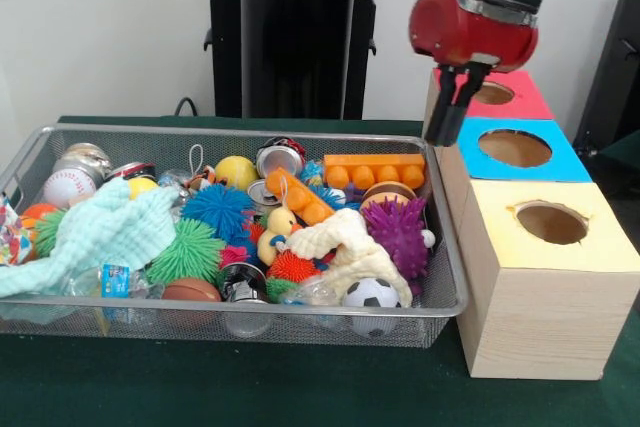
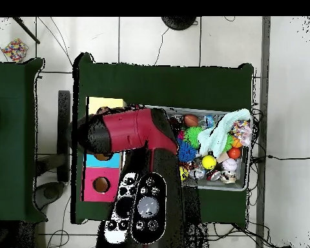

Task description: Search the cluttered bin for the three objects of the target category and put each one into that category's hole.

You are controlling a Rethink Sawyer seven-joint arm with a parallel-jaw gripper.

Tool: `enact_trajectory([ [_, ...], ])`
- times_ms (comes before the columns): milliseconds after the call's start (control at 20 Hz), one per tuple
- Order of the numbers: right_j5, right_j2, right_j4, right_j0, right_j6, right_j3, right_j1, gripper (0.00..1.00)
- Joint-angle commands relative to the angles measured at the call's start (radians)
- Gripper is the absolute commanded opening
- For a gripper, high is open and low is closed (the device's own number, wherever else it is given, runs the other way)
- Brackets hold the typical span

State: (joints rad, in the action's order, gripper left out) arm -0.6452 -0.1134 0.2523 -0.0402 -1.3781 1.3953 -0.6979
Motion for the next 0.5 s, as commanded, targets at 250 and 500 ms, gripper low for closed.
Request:
enact_trajectory([
  [250,-0.068,0.127,0.106,0.189,0.221,-0.083,0.013,0.00],
  [500,-0.048,0.226,0.135,0.306,0.345,-0.110,0.032,0.00],
])
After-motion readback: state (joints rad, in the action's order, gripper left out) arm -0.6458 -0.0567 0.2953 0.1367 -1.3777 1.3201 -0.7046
